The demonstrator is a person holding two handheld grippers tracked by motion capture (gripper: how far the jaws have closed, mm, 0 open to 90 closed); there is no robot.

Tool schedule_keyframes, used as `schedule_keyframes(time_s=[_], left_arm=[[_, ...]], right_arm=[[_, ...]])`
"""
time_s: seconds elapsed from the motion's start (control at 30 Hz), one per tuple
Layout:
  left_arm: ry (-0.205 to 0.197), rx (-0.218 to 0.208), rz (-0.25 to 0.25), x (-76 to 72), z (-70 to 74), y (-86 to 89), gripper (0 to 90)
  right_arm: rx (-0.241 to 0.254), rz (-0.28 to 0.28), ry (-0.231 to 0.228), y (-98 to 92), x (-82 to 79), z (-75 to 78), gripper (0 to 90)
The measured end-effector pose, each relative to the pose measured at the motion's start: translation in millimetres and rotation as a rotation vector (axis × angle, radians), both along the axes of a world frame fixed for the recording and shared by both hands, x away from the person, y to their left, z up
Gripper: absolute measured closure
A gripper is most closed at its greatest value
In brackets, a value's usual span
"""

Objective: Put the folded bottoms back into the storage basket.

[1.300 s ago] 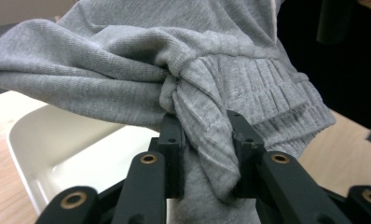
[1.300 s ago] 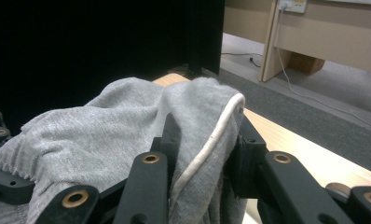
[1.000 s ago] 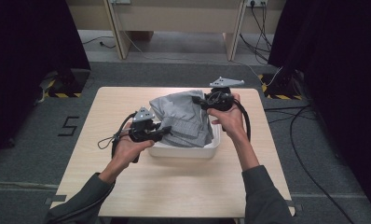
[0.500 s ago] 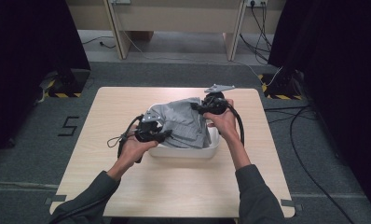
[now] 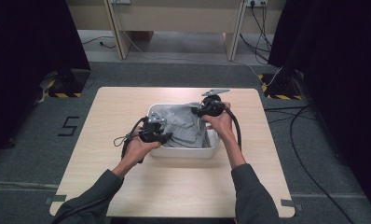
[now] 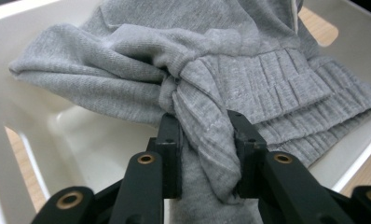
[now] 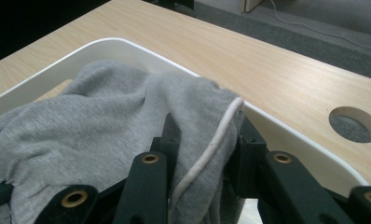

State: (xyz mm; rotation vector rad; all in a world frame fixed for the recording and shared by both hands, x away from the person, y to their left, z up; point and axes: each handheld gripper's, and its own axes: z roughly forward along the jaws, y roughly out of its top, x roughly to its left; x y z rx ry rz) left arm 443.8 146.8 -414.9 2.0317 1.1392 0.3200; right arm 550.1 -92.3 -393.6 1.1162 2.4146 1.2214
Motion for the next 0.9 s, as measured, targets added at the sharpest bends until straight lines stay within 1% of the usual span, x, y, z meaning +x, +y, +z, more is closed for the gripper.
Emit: schedule_keyframes(time_s=[0.1, 0.13, 0.17, 0.23, 0.27, 0.3, 0.33, 0.37, 0.4, 0.43, 0.47, 0.5, 0.53, 0.63, 0.7, 0.73, 0.77, 0.9], left_arm=[[0.006, 0.000, 0.001, 0.1, -1.2, 0.3, 66.4], [0.010, 0.008, -0.005, 0.8, -1.9, 0.9, 65.1], [0.010, 0.008, -0.005, 0.8, -1.9, 0.9, 64.2], [0.009, 0.022, -0.009, 1.7, -3.7, 1.1, 62.0], [0.011, 0.021, -0.005, 2.0, -4.3, 1.5, 60.6], [0.011, 0.021, -0.005, 2.0, -4.3, 1.5, 58.7], [0.015, 0.021, 0.000, 2.5, -4.7, 2.1, 58.7], [0.025, 0.014, 0.005, 2.9, -4.5, 2.7, 55.5], [0.028, 0.011, 0.017, 3.7, -2.1, 4.2, 46.0], [0.028, 0.011, 0.017, 3.7, -2.1, 4.2, 46.1], [0.018, 0.007, 0.023, 3.5, 0.0, 4.9, 46.1], [0.003, 0.002, 0.027, 2.7, 4.8, 6.1, 46.2], [-0.004, -0.003, 0.028, 2.2, 7.1, 6.6, 46.2], [-0.011, -0.015, 0.028, 0.9, 10.7, 7.2, 44.6], [-0.015, -0.019, 0.026, -0.4, 12.8, 7.3, 43.8], [-0.018, -0.024, 0.026, -1.4, 14.4, 7.5, 43.4], [-0.018, -0.024, 0.026, -1.4, 14.4, 7.5, 43.1], [-0.024, -0.044, 0.025, -5.2, 19.3, 7.8, 39.6]], right_arm=[[-0.002, 0.000, 0.006, 1.3, -0.2, -1.1, 71.1], [-0.007, -0.002, 0.008, 2.3, -0.1, -2.0, 70.5], [-0.007, -0.001, 0.018, 3.1, -0.2, -2.6, 69.2], [-0.020, -0.001, 0.058, 3.7, 0.5, -5.7, 63.8], [-0.033, -0.025, 0.075, 3.9, 0.4, -6.9, 59.4], [-0.033, -0.025, 0.075, 3.9, 0.4, -6.9, 59.4], [-0.055, -0.039, 0.084, 3.9, 0.7, -7.8, 54.4], [-0.078, -0.043, 0.082, 4.1, 0.6, -8.3, 53.7], [-0.074, -0.035, 0.063, 3.5, -1.2, -6.0, 55.0], [-0.056, -0.033, 0.059, 3.5, -2.4, -4.0, 55.1], [-0.056, -0.033, 0.059, 3.5, -2.4, -4.0, 55.1], [-0.050, -0.033, 0.045, 3.8, -4.1, 0.5, 53.7], [-0.048, -0.040, 0.042, 4.1, -5.0, 2.4, 53.0], [-0.043, -0.038, 0.037, 3.9, -5.8, 4.8, 52.3], [-0.048, -0.037, 0.037, 4.1, -7.4, 5.8, 51.6], [-0.063, -0.030, 0.030, 4.1, -8.7, 6.2, 50.3], [-0.063, -0.030, 0.030, 4.1, -8.7, 6.2, 50.3], [-0.048, -0.027, 0.020, 3.5, -13.6, 8.5, 47.5]])
